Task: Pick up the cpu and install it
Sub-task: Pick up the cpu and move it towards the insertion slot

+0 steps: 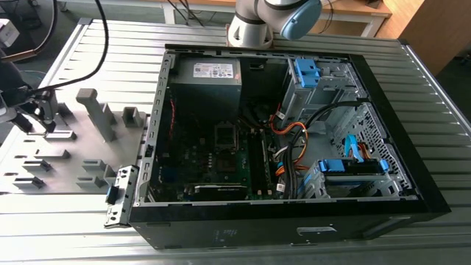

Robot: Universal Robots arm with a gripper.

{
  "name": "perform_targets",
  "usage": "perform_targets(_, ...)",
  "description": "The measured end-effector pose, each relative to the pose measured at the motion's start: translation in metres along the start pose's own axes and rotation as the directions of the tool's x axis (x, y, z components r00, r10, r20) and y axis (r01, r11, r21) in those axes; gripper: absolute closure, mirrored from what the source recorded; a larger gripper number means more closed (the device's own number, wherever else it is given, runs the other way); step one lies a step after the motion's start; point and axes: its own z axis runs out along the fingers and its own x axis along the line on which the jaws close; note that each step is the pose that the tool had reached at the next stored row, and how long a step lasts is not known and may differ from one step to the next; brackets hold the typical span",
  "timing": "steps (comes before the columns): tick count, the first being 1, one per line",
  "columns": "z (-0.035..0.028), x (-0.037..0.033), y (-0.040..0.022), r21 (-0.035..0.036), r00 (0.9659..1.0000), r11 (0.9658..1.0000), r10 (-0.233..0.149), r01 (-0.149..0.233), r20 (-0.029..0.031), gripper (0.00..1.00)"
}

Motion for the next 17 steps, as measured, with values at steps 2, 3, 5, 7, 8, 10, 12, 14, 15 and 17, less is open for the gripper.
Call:
perform_targets(2,-0.0035,-0.0001,0.0001,-0.0001,1.0,1.0,0.0,0.0,0.0001,0.53)
perform_targets(3,-0.0049,-0.0001,0.0002,0.0,1.0,1.0,0.0,0.0,0.0,0.53)
perform_targets(5,-0.0066,-0.0001,0.0002,0.0,1.0,1.0,0.0,0.0,0.0,0.53)
perform_targets(7,-0.0075,-0.0002,0.0003,0.0003,1.0,1.0,0.0,0.0,0.0002,0.53)
perform_targets(8,-0.0083,-0.0001,0.0003,0.0006,1.0,1.0,0.0,0.0,0.0,0.53)
perform_targets(10,-0.0103,-0.0002,0.0003,0.0006,1.0,1.0,0.0,0.0,0.0,0.53)
perform_targets(12,-0.013,-0.0002,0.0004,0.0006,1.0,1.0,0.0,0.0,0.0,0.53)
perform_targets(14,-0.0159,-0.0002,0.0005,0.0007,1.0,1.0,0.0,0.0,-0.0001,0.53)
perform_targets(15,-0.0174,-0.0002,0.0006,0.0006,1.0,1.0,0.0,0.0,0.0,0.53)
perform_targets(17,-0.0208,-0.0003,0.0008,0.0006,1.0,1.0,0.0,0.0,0.0001,0.53)
